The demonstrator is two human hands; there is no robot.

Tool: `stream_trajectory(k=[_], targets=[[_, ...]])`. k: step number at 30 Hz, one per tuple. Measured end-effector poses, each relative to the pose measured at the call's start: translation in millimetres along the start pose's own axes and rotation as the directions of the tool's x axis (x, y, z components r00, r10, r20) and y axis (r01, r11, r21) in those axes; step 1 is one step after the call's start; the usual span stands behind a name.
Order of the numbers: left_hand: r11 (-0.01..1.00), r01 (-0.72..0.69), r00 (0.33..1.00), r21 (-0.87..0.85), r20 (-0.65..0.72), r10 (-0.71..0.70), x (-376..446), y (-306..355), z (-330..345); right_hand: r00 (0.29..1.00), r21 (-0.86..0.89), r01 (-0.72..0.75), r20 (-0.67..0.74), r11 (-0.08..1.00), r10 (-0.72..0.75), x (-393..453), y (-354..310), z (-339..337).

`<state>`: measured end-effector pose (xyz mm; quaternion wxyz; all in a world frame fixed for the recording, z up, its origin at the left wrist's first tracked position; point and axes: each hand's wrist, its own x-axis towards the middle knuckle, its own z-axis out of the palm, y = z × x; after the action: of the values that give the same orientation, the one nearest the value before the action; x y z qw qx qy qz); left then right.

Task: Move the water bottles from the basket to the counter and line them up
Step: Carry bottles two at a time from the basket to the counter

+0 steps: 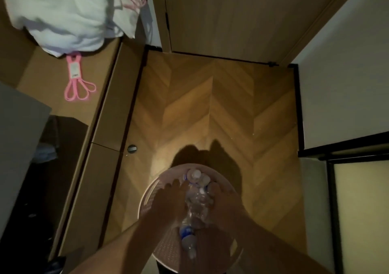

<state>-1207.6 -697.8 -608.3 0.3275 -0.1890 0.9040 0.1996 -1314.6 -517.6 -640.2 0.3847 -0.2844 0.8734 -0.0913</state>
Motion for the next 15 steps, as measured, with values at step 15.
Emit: stream_trajectory(k=[15], targets=[[0.985, -0.133, 0.976, 0.111, -0.155, 0.15, 185, -7, 114, 0.976, -0.083, -0.172, 0.124, 0.982, 0.181, 140, 36, 96]])
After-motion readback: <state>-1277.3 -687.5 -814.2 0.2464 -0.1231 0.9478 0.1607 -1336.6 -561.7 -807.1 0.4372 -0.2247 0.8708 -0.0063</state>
